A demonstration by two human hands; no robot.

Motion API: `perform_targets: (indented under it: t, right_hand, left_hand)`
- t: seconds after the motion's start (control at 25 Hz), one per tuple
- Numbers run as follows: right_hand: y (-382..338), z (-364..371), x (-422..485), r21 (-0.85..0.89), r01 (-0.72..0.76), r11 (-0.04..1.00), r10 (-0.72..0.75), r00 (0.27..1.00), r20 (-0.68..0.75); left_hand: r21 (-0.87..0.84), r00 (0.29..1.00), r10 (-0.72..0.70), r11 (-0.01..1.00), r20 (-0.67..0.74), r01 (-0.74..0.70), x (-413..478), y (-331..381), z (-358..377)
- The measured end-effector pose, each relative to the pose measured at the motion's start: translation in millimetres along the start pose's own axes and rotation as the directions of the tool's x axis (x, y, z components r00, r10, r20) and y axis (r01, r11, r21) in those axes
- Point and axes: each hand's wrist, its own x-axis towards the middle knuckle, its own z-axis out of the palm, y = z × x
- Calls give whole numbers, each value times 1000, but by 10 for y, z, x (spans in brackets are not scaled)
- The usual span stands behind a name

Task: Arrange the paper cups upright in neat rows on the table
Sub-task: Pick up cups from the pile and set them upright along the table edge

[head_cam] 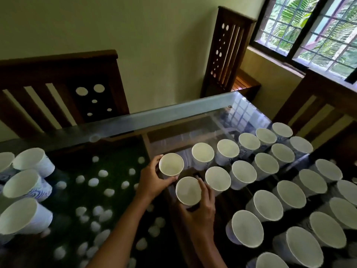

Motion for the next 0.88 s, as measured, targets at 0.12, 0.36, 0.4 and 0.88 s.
perform_targets:
  t: [0.12, 0.36, 0.4, 0.88]
  right_hand:
    - [51, 60, 41, 8, 16, 1000, -16, 1000, -27]
    - [60, 104, 57, -7, 23, 1000, -24, 998, -62]
    - [60, 100, 48, -11, 20, 1000, -20, 998, -55]
    - [-362, -301, -729, -229, 84, 970, -41, 982, 184]
  left_hand:
    - [-12, 1000, 16, 1000, 22, -16, 107, -85, 85]
    - [-71, 997, 14, 997, 74, -8, 210, -153, 142]
    - [-70, 996, 13, 998, 87, -7, 196, -154, 128]
    - [58, 1000, -25, 998, 9, 24, -1219, -362, -756]
